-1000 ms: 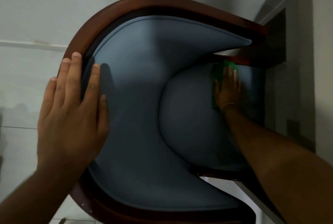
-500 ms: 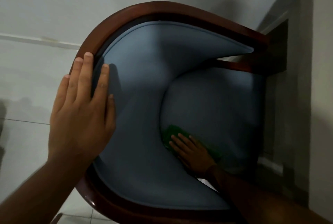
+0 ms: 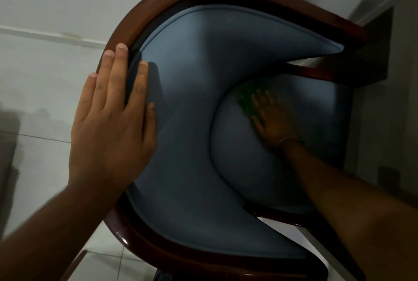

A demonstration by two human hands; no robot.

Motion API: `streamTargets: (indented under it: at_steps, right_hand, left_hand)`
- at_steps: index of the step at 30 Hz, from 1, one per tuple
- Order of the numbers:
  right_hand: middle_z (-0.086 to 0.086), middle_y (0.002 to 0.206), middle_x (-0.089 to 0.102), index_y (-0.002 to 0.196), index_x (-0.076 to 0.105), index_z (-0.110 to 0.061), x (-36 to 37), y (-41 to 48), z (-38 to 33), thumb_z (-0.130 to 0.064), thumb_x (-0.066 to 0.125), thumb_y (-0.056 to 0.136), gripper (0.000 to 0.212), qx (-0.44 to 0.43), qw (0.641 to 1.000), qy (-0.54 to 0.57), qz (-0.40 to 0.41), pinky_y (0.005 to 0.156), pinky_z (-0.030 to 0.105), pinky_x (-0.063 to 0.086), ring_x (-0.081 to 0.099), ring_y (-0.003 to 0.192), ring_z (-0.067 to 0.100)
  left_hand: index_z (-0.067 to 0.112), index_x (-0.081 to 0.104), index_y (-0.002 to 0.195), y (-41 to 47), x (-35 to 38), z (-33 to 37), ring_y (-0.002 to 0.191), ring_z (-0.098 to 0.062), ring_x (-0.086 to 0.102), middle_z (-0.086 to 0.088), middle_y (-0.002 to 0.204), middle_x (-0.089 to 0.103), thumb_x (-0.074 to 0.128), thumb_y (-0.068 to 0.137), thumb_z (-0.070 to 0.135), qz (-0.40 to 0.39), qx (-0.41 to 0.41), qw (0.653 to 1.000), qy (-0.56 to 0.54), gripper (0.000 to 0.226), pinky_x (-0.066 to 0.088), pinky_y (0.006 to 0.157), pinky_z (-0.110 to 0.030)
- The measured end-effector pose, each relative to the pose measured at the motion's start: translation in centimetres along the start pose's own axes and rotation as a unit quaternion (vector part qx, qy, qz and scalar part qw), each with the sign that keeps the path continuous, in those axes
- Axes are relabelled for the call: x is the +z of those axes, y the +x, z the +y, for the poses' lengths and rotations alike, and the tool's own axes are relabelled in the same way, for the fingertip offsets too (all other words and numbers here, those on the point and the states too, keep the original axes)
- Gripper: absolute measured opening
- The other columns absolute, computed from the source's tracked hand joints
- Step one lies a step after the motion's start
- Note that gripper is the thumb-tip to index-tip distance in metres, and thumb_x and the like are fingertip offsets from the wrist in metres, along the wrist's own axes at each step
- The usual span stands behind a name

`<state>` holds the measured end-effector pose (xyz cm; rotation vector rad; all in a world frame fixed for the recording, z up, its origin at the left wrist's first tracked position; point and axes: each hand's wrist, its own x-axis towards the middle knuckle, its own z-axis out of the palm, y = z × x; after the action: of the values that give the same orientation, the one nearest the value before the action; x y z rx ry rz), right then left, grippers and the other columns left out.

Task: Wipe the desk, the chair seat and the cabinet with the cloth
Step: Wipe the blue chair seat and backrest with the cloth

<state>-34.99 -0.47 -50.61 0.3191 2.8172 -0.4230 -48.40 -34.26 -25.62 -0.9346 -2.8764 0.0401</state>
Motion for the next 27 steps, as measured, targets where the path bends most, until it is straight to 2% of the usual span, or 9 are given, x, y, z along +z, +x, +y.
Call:
streamTargets:
  at_steps: [3,6,10,13,16,18,22,25,27]
  right_hand:
    - [0.017,0.173,0.021,0.166,0.023,-0.012,-1.7,1.0,4.5,-0.037,0.043,0.109,0.066,0.21,0.975,0.018,0.07,0.127,0.055,0.025,0.023,0.159,0.037]
    - [0.012,0.176,0.013,0.168,0.017,-0.014,-1.7,0.8,5.1,-0.039,0.041,0.11,0.067,0.27,0.961,0.013,0.065,0.129,0.055,0.017,0.012,0.162,0.034]
    - [0.014,0.175,0.011,0.168,0.015,-0.013,0.2,-2.5,0.7,-0.047,0.041,0.108,0.073,0.177,0.984,0.003,0.029,0.131,0.052,0.008,0.008,0.163,0.034]
    - [0.01,0.175,0.017,0.167,0.023,-0.017,3.1,-8.3,-3.8,-0.047,0.039,0.107,0.069,-0.004,1.0,-0.009,-0.028,0.129,0.054,0.022,0.013,0.162,0.031]
    - [0.004,0.172,0.024,0.164,0.03,-0.022,5.7,-15.5,-4.7,-0.048,0.044,0.105,0.066,-0.198,0.973,-0.072,-0.096,0.123,0.051,0.025,0.026,0.158,0.03]
    - [-0.001,0.172,0.027,0.164,0.034,-0.027,6.4,-19.4,-3.6,-0.054,0.05,0.102,0.069,-0.244,0.955,-0.108,-0.129,0.122,0.045,0.022,0.029,0.157,0.024]
    - [-0.006,0.169,0.035,0.161,0.04,-0.031,5.6,-21.0,-1.7,-0.07,0.046,0.1,0.073,-0.207,0.963,-0.123,-0.123,0.119,0.044,0.025,0.033,0.156,0.019]
    - [0.001,0.166,0.038,0.159,0.04,-0.025,4.5,-19.3,-1.2,-0.052,0.042,0.103,0.062,-0.107,0.986,-0.083,-0.094,0.118,0.049,0.03,0.035,0.155,0.026]
    - [0.002,0.169,0.027,0.16,0.036,-0.022,3.3,-16.7,-0.8,-0.041,0.042,0.105,0.059,0.009,0.998,-0.02,-0.052,0.123,0.053,0.032,0.03,0.157,0.029]
  left_hand:
    - [0.015,0.026,0.176,0.1,0.2,-0.2,0.175,-0.035,0.011,-0.017,0.187,0.01,0.033,0.115,0.038,-0.001,0.003,1.0,-0.004,0.065,-0.003,0.139,-0.034]
    - [0.015,0.025,0.176,-0.1,0.5,-0.4,0.175,-0.034,0.011,-0.016,0.188,0.01,0.032,0.116,0.039,0.0,0.003,1.0,-0.005,0.065,0.006,0.141,-0.042]
    - [0.015,0.025,0.176,-0.2,0.7,-0.5,0.175,-0.034,0.011,-0.016,0.188,0.009,0.031,0.115,0.039,0.006,0.006,1.0,-0.011,0.066,0.004,0.141,-0.042]
    - [0.015,0.027,0.176,-0.2,0.7,-0.5,0.175,-0.034,0.013,-0.016,0.188,0.011,0.032,0.115,0.038,0.021,0.004,1.0,-0.014,0.065,0.002,0.14,-0.039]
    - [0.017,0.026,0.176,-0.3,1.1,-0.8,0.175,-0.034,0.012,-0.013,0.188,0.008,0.03,0.114,0.04,0.024,0.01,1.0,-0.017,0.066,0.001,0.14,-0.039]
    - [0.018,0.025,0.177,-0.3,1.5,-1.2,0.175,-0.033,0.011,-0.012,0.189,0.007,0.03,0.113,0.04,0.025,0.017,0.999,-0.028,0.068,0.003,0.14,-0.041]
    - [0.018,0.027,0.177,-0.4,2.3,-1.3,0.176,-0.031,0.006,-0.01,0.189,0.005,0.031,0.111,0.039,0.03,0.011,0.998,-0.058,0.069,0.014,0.14,-0.054]
    - [0.014,0.025,0.177,-0.1,2.6,-1.3,0.176,-0.035,0.003,-0.013,0.189,0.002,0.029,0.111,0.039,0.017,0.021,0.997,-0.066,0.071,0.024,0.136,-0.066]
    - [0.013,0.024,0.177,0.1,2.7,-1.4,0.176,-0.036,0.002,-0.014,0.189,0.0,0.028,0.11,0.039,0.01,0.024,0.998,-0.065,0.072,0.026,0.134,-0.067]
